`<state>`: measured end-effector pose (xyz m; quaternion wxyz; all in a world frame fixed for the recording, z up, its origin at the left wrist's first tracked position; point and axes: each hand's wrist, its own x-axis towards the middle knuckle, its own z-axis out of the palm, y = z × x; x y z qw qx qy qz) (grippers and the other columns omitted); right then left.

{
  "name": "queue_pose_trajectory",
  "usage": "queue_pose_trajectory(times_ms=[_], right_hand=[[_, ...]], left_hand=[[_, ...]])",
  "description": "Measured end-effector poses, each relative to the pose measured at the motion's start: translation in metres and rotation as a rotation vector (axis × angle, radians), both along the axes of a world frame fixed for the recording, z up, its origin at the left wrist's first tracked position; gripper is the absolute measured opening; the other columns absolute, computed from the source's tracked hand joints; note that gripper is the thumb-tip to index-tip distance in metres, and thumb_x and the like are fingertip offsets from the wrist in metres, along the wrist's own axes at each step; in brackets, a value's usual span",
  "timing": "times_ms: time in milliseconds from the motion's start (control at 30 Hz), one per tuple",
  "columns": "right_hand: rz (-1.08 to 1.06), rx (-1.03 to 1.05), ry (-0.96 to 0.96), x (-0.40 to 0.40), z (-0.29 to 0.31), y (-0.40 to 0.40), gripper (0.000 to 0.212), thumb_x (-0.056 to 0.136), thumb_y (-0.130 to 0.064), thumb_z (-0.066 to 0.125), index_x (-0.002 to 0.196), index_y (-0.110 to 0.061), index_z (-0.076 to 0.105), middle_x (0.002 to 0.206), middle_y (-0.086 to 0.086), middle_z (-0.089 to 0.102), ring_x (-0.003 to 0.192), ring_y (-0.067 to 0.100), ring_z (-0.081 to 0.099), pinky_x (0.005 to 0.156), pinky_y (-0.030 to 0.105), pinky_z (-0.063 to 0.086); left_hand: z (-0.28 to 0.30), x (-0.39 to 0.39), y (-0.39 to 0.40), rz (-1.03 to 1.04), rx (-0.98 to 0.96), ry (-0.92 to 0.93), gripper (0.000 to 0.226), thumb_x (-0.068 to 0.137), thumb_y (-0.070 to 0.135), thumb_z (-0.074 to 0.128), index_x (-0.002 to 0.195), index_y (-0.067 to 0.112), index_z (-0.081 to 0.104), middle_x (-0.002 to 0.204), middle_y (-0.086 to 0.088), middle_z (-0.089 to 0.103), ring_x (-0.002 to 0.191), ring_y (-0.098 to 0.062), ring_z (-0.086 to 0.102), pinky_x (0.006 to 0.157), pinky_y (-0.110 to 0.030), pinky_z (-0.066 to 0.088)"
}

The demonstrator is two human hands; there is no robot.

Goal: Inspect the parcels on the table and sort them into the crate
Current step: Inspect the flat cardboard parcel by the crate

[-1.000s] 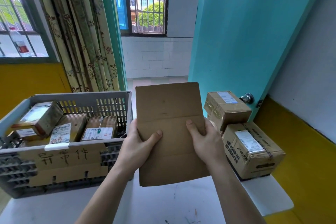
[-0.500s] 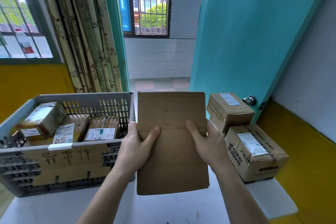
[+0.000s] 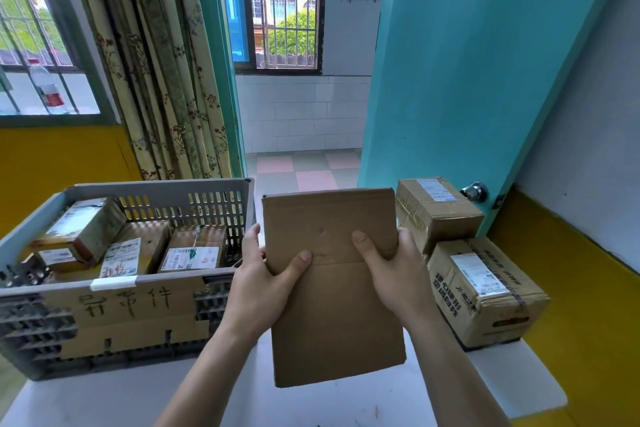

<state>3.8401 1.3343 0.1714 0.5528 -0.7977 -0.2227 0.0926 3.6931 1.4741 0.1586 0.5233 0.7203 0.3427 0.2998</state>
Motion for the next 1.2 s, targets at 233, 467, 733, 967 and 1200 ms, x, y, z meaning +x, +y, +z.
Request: queue_pose_trajectory(times_ms=[233,467,733,967,1200], right_hand=[[-0.001,0.011,-0.016,-0.004,-0.005,-0.002,0.043,0.087,-0.059,0.068,0.113,-0.025,0.06,0.099,-0.017,0.069,0.09,-0.001,0.063,0.068,0.015,0.044],[0.002,0.014,-0.011,0.001,0.001,-0.008,0.045,0.091,-0.064,0.055,0.13,-0.039,0.057,0.109,-0.014,0.062,0.098,0.007,0.053,0.084,0.023,0.039],[0.003,0.074,-0.014,-0.007,-0.005,-0.009,0.047,0.093,-0.056,0.056,0.13,-0.028,0.063,0.12,-0.009,0.069,0.111,0.012,0.063,0.083,0.022,0.047],[-0.021,0.077,-0.056,-0.004,0.008,-0.014,0.042,0.09,-0.053,0.066,0.123,-0.026,0.063,0.109,-0.01,0.07,0.096,0.007,0.062,0.072,0.007,0.041],[-0.005,0.091,-0.051,-0.01,0.008,-0.015,0.058,0.075,-0.07,0.06,0.114,-0.028,0.063,0.101,-0.015,0.071,0.097,0.005,0.067,0.075,0.019,0.05]], left_hand=[[0.008,0.001,0.0,0.046,0.076,0.001,0.026,0.092,0.054,0.065,0.112,0.04,0.058,0.101,0.024,0.066,0.094,0.009,0.06,0.08,-0.026,0.049],[0.009,0.0,0.001,-0.033,0.07,0.011,0.021,0.094,0.047,0.069,0.112,0.039,0.062,0.104,0.02,0.071,0.094,0.009,0.066,0.08,-0.02,0.053],[0.022,0.003,0.0,0.0,0.086,0.005,0.035,0.09,0.042,0.076,0.11,0.02,0.058,0.097,0.012,0.066,0.081,0.008,0.063,0.06,-0.011,0.048],[0.02,0.001,-0.005,-0.061,0.06,-0.04,0.058,0.089,0.043,0.076,0.133,0.036,0.039,0.111,0.021,0.064,0.09,0.014,0.064,0.071,-0.011,0.052],[0.035,0.007,-0.006,-0.004,-0.01,0.002,0.075,0.094,0.073,0.039,0.149,0.023,0.043,0.128,0.01,0.058,0.125,-0.022,0.05,0.093,-0.033,0.04]])
